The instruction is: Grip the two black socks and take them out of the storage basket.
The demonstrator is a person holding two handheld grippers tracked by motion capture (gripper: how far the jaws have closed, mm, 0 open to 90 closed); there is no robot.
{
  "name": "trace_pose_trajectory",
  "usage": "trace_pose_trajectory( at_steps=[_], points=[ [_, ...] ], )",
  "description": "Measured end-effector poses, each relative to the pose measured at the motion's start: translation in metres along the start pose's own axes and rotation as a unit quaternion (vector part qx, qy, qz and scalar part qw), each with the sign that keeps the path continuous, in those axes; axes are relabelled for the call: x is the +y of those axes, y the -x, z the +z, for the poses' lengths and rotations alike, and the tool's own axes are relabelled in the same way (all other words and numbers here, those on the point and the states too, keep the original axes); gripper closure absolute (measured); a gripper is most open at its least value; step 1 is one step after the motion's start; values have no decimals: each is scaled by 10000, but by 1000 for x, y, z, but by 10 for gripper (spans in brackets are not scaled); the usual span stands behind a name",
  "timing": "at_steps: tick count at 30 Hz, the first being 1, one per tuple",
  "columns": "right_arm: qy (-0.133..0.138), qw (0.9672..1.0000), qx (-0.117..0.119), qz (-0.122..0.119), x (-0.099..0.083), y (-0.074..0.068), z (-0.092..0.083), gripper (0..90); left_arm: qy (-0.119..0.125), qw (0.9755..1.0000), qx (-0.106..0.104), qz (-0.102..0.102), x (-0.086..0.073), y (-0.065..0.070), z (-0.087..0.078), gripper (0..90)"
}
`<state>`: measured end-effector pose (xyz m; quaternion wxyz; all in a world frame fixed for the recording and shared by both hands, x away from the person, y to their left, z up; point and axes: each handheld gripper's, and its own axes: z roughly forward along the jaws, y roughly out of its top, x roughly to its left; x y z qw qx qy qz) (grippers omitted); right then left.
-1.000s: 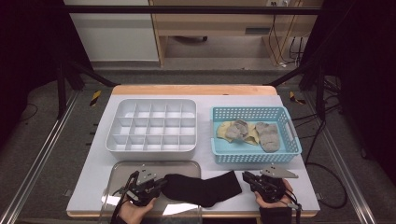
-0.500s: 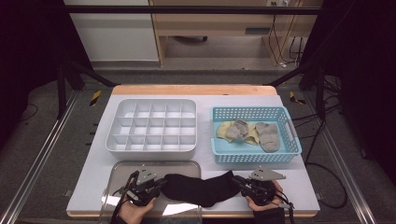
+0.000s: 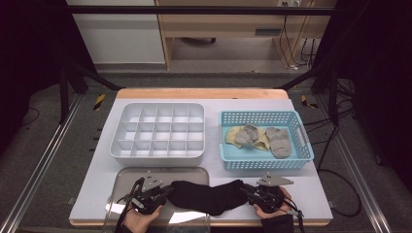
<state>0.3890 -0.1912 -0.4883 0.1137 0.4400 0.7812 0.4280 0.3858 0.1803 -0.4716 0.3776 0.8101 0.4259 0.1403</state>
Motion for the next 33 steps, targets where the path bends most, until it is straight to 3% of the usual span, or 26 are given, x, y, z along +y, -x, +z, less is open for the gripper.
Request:
trace_pose_trajectory(
  at_steps=[3, 6, 10, 15, 18, 23, 29, 33],
  points=[
    [-22, 9999, 105, 90, 0, 1, 1, 874, 0, 10000, 4, 4, 0, 0, 0, 828],
    [-51, 9999, 117, 112, 1, 0, 0, 900, 10, 10000, 4, -5, 0, 0, 0, 829],
    [35, 9999, -151, 76, 3, 2, -8, 900, 83, 10000, -2, -14, 0, 0, -2, 832],
    [136, 9984, -533, 163, 3, 15, -22, 900, 84, 10000, -13, -28, 1, -1, -2, 833],
    [45, 9991, -353, 210, 1, 15, -18, 900, 56, 10000, -30, -44, 0, -1, -1, 832],
    [-19, 9998, -174, 55, 1, 6, -6, 847, 57, 10000, -25, -36, 0, -1, -2, 830],
    [288, 9994, 6, -188, 9, -7, -10, 742, 49, 10000, -11, -31, 0, -1, -1, 829],
    [255, 9993, 75, -263, 10, -14, -6, 697, 49, 10000, -14, -32, 0, -1, -1, 829]
  ],
)
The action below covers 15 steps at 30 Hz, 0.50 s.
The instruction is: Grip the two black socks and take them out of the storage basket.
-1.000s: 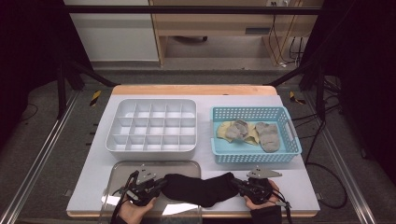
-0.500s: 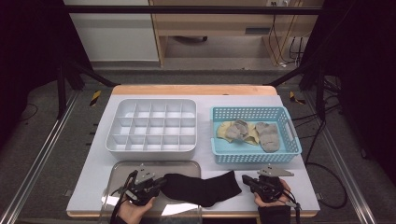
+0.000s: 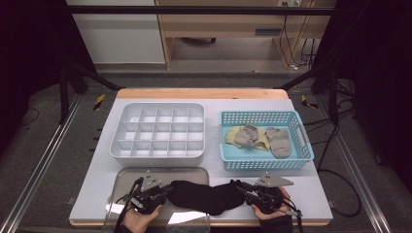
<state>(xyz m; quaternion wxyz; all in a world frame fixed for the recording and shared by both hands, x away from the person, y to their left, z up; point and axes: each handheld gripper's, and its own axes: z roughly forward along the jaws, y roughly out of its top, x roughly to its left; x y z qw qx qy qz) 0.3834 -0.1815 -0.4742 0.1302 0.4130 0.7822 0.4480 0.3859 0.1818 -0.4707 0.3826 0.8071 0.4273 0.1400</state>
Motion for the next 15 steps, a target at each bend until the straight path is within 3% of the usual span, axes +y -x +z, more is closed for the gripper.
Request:
trace_pose_trajectory(
  at_steps=[9, 15],
  points=[
    [-46, 9999, 98, -15, 2, -4, 2, 641, 5, 10000, -3, 4, 0, 0, 0, 829],
    [-234, 9997, 50, 45, -4, 3, 7, 779, 4, 10000, -11, 3, 0, 0, 0, 829]
  ],
)
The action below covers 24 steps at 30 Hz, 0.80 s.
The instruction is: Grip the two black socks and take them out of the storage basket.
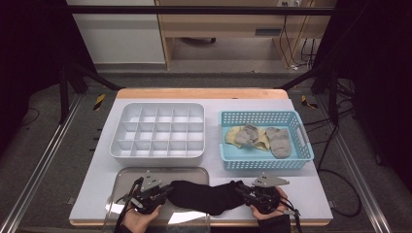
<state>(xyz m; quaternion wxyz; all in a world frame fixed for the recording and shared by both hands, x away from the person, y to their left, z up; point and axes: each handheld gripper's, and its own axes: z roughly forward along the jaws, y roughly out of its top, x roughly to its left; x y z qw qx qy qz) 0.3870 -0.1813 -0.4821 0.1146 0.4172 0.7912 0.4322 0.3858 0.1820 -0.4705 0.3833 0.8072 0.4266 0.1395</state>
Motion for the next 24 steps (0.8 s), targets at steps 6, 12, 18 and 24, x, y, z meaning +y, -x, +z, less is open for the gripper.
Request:
trace_pose_trajectory(
  at_steps=[6, 12, 18, 24],
  points=[
    [16, 9997, -182, 179, -2, 6, -2, 732, 6, 10000, 4, 1, 0, 0, 0, 829],
    [-117, 9993, -306, 202, -5, 10, -1, 727, -3, 10000, 13, 7, 0, 0, 0, 829],
    [-156, 9994, -264, 153, -5, 6, 1, 848, 12, 10000, 21, 5, 0, 0, 0, 829],
    [-134, 9987, -422, 235, -2, 9, -9, 869, 78, 10000, -35, 32, 1, 0, -2, 832]
  ],
)
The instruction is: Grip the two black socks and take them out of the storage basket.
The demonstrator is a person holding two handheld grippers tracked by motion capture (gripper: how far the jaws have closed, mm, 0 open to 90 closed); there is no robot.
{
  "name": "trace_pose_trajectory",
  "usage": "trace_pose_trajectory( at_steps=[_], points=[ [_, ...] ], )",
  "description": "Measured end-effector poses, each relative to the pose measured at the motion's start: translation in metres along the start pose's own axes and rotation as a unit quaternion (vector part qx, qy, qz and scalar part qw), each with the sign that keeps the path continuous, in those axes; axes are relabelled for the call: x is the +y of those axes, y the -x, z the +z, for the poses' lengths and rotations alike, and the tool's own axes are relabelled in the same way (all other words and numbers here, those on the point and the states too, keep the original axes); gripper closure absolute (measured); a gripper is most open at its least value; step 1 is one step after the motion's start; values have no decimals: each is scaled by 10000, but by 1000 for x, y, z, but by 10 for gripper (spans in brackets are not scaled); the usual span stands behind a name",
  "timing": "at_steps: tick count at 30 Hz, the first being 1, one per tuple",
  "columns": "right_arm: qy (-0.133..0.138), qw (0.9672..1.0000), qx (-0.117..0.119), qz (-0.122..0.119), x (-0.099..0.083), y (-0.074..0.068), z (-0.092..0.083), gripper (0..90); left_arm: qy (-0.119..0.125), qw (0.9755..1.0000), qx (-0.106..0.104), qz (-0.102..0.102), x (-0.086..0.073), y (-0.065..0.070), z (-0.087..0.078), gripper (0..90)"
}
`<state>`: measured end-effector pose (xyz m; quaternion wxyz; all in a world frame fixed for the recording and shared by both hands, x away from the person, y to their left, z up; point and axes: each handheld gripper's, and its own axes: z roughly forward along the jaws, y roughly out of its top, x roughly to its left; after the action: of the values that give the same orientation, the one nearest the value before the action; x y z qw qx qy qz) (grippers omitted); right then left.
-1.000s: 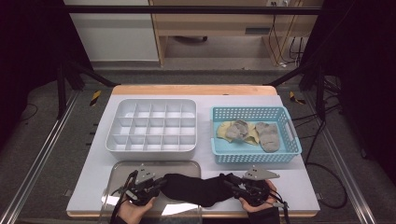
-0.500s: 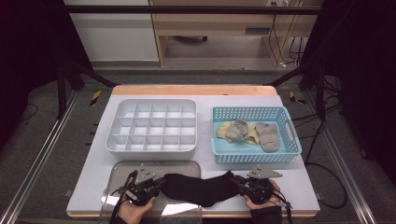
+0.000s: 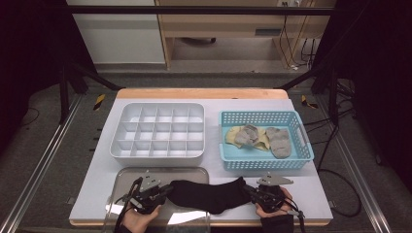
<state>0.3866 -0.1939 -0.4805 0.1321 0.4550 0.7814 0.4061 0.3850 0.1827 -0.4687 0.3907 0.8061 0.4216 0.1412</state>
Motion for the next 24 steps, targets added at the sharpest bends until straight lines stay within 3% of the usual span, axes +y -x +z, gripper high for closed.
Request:
trace_pose_trajectory(
  at_steps=[6, 10, 14, 18, 24],
  points=[
    [-13, 9995, -323, -76, 0, 9, -3, 863, -12, 9999, -124, 16, 0, 3, 3, 832],
    [-31, 9994, -329, -81, -1, 9, 1, 829, 26, 9999, -121, 7, 0, 3, 2, 802],
    [318, 9988, -364, -39, 3, 12, -13, 806, 162, 9998, -101, -38, 1, 0, -4, 749],
    [558, 9979, -327, -53, 8, 8, -26, 794, 301, 9995, -12, 62, 4, 3, -10, 698],
    [276, 9995, -55, -143, 7, -2, -14, 722, 277, 9991, 150, 267, 6, 12, -12, 703]
  ],
)
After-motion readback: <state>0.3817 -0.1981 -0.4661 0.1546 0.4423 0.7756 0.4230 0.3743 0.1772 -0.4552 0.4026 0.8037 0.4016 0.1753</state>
